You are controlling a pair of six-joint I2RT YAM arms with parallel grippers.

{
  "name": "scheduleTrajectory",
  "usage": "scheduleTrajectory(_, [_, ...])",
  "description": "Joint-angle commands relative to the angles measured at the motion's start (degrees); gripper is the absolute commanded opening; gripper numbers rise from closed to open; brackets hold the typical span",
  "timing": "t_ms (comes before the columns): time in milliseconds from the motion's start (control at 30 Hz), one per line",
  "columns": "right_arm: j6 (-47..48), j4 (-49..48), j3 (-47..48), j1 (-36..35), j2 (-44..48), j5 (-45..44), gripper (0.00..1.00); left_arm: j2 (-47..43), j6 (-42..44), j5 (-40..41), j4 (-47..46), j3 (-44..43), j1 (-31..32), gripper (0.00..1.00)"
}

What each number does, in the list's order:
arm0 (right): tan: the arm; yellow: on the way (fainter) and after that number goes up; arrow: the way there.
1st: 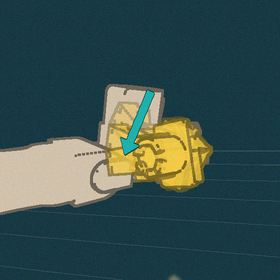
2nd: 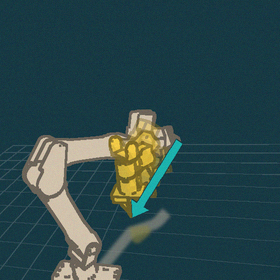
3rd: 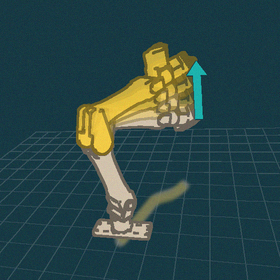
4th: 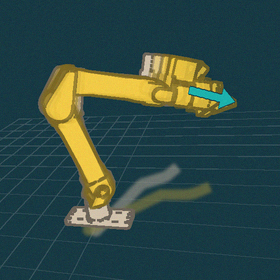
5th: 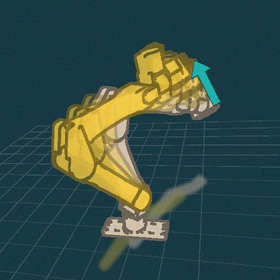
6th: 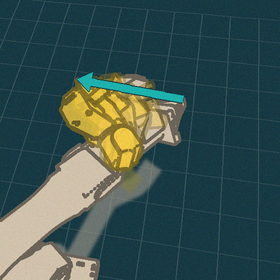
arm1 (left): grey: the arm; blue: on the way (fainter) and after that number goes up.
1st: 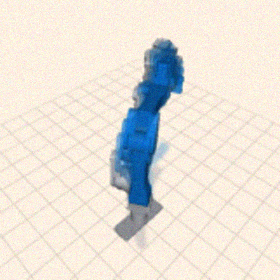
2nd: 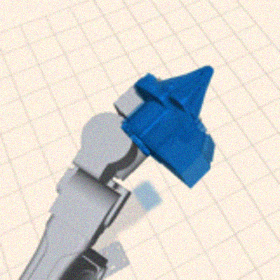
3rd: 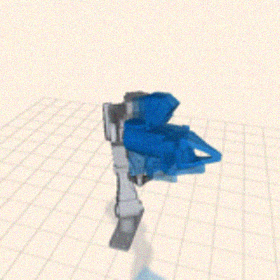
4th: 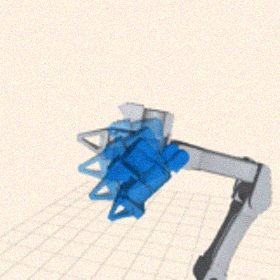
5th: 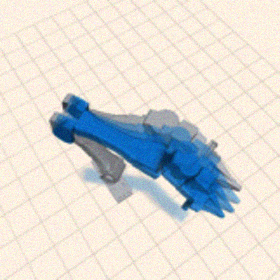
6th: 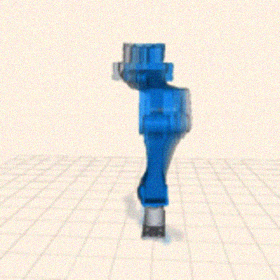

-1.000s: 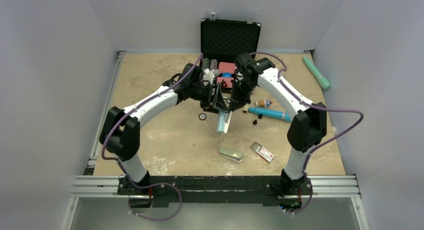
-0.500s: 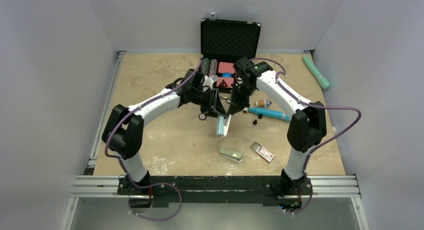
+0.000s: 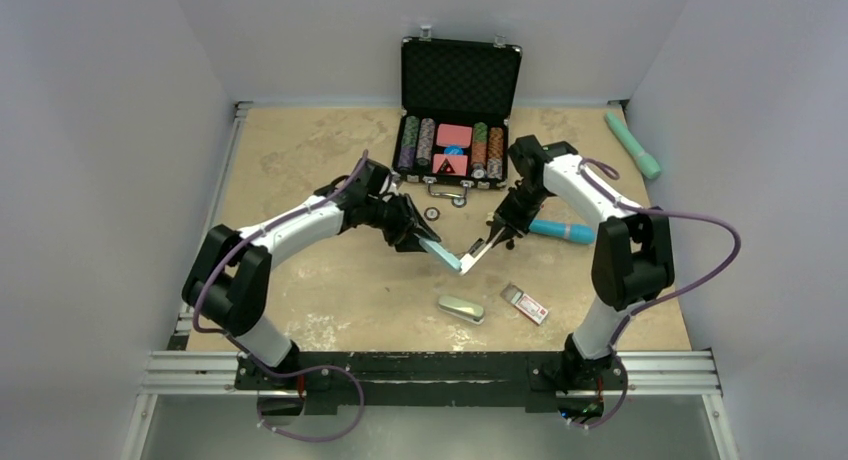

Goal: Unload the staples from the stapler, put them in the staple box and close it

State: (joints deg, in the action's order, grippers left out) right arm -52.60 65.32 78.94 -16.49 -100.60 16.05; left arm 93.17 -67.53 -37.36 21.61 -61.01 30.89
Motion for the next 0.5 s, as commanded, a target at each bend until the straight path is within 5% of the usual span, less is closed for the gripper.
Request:
scheduleTrajectory(0, [-4.2, 1.9, -2.3, 0.8, 2.8, -1.8, 0.0, -1.3, -11.7, 2.6, 7.5, 4.1, -2.1, 0.0])
scheduleTrajectory(233, [-7.3, 1.8, -4.9, 0.9, 0.8, 4.8, 0.0, -5.0, -24.2, 6.3, 19.5, 2.8, -2.9, 0.0])
scheduleTrajectory(467, [-8.3, 1.5, -3.2, 1.2, -7.9, 9.3, 0.0, -11.6, -36.3, 7.8, 29.4, 10.3, -3.1, 0.0])
